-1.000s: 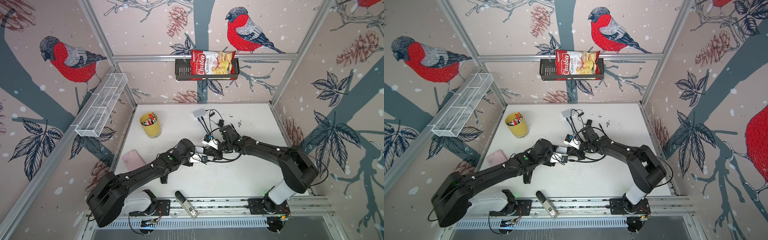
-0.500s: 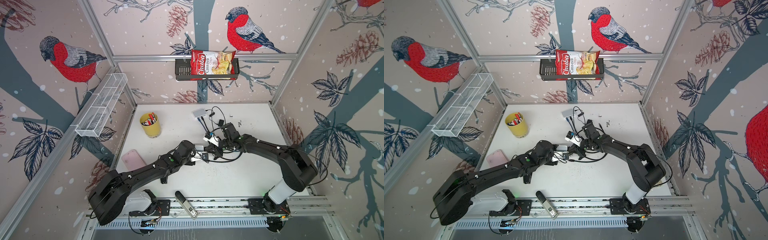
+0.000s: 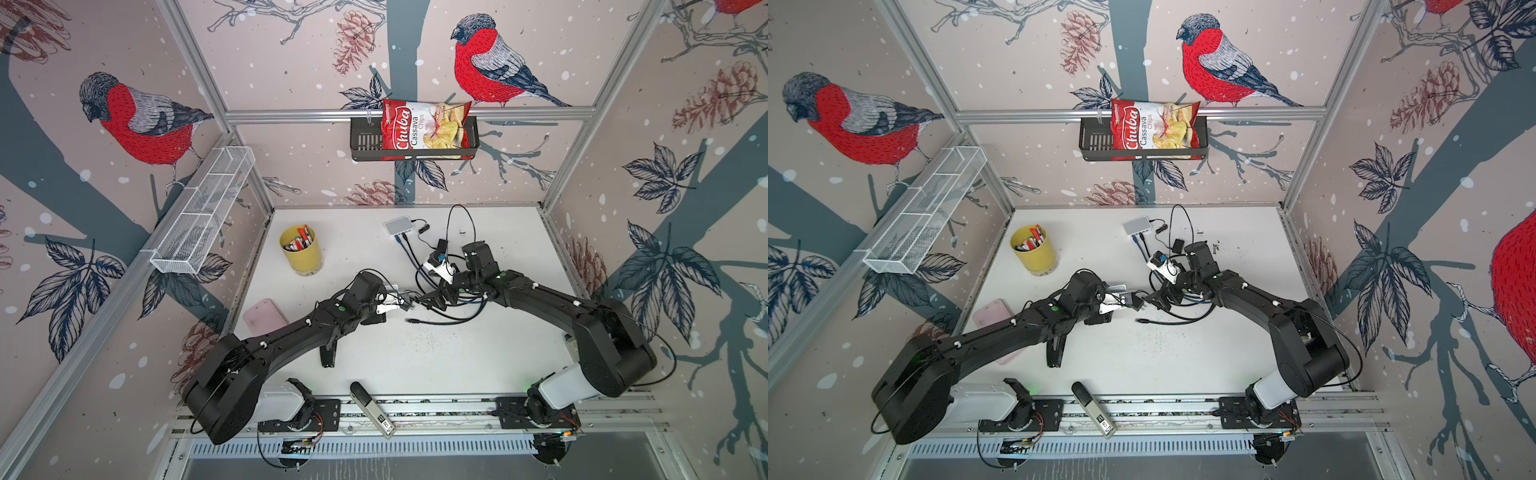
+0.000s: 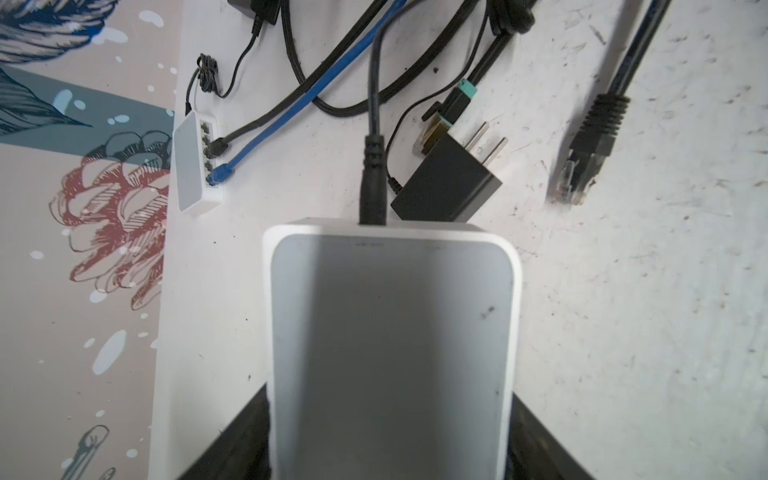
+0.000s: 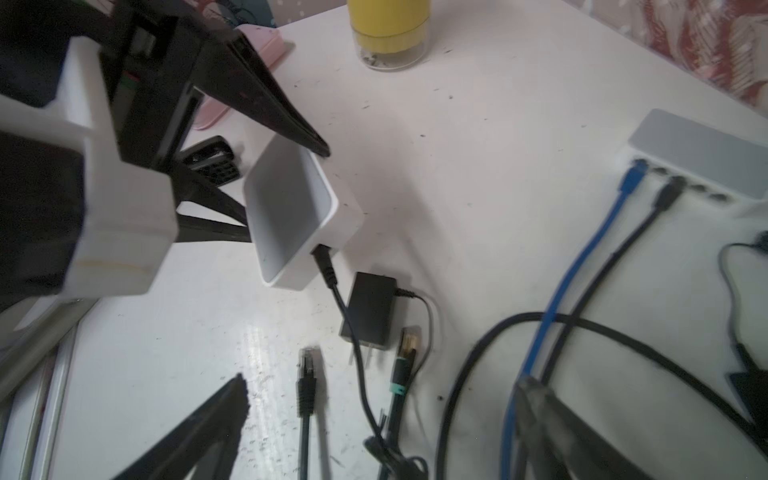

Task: Insert the plug into the switch port
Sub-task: 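Release the plug and draw back the right gripper while the left holds the router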

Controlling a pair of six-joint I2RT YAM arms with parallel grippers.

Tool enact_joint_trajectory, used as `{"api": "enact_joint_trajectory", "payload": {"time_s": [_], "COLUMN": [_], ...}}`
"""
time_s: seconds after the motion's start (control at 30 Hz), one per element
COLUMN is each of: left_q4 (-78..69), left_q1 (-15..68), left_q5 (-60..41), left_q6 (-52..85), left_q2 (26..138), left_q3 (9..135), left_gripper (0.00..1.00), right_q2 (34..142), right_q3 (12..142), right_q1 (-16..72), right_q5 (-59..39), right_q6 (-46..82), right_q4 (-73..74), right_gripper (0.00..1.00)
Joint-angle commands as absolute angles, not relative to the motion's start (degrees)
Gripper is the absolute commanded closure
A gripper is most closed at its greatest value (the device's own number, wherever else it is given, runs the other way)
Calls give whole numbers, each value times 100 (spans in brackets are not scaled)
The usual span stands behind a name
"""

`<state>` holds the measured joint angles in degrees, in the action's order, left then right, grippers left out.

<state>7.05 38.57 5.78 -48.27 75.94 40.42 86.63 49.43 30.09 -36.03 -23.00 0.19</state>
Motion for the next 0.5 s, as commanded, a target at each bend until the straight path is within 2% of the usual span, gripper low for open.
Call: {"api": "enact_joint_trajectory", "payload": {"time_s": [0.0,0.17,0.3,0.47], "left_q4": [850,1011,1093,1518], "left_q1": [3724,3525,3330,3151], "left_q5": [592,535,233,38], "left_q6": [-4213,-3613,-3116,-2351], "left_q2": [7797,8205,8454,9014], "left_q3": [4265,4688,4993,5607], "left_gripper": [36,35,35,34], "right_q2": [8468,8285,8171,8123], "right_q3": [4748,4485,4249,4131], "right_q1": [2902,2851,2814,2642], "right_q5": [-3060,-1933,-1475,-1995], "right_q6": [-1711,-954,-467,-234], "right_q4": [816,1530,2010,2237], "right_gripper": [1,1,1,1]}}
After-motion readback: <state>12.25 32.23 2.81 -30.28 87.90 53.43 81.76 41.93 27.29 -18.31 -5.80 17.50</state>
